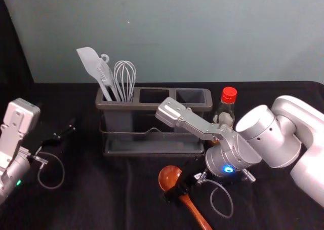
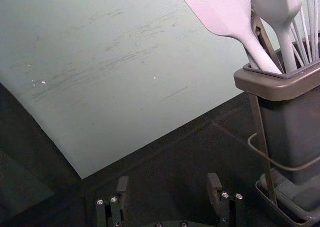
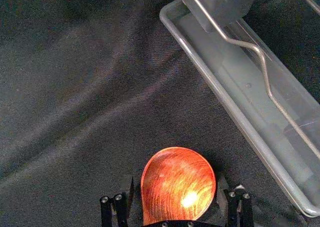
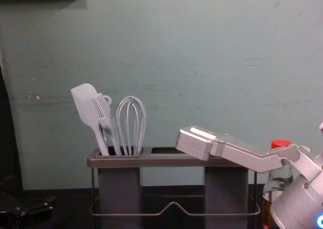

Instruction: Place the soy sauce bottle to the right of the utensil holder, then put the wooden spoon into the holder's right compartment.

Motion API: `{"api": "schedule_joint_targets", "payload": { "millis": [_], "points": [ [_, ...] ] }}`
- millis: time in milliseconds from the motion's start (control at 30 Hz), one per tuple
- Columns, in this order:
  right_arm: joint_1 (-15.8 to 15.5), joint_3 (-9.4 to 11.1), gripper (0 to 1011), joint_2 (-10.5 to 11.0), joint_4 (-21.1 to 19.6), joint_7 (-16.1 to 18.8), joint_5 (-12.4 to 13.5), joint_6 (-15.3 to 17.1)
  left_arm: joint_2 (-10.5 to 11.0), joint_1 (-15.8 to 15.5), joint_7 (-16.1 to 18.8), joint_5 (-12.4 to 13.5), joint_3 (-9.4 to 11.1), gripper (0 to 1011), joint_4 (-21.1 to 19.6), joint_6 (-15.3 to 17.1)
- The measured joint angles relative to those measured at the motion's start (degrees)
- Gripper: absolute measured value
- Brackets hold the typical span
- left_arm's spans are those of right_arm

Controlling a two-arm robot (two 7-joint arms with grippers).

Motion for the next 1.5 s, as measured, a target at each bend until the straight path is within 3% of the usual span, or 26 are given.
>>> {"api": "schedule_joint_targets", "payload": {
  "millis": [367, 633, 1000, 1300, 1433, 1500],
  "points": [
    [0.0, 0.0, 997, 0.0, 0.0, -0.1, 0.1, 0.1, 0.0, 0.0, 0.0, 0.0, 0.0, 1011, 0.0, 0.0],
    [0.0, 0.1, 842, 0.1, -0.1, -0.1, 0.1, 0.1, 0.0, 0.0, 0.0, 0.0, 0.0, 1011, 0.0, 0.0],
    [-0.3, 0.2, 841, 0.3, -0.5, -0.2, 0.1, 0.1, 0.0, 0.0, 0.0, 0.0, 0.0, 1012, 0.0, 0.0],
    [-5.6, 5.3, 841, 3.7, -8.9, -3.2, -0.9, -5.0, 0.0, 0.0, 0.0, 0.0, 0.0, 1012, 0.0, 0.0],
    [-8.4, 8.1, 841, 5.6, -12.5, -3.1, -0.2, -10.1, 0.0, 0.0, 0.0, 0.0, 0.0, 1011, 0.0, 0.0],
    [-10.2, 9.8, 841, 6.7, -14.3, -2.9, 0.6, -14.3, 0.0, 0.0, 0.0, 0.0, 0.0, 1011, 0.0, 0.0]
  ]
}}
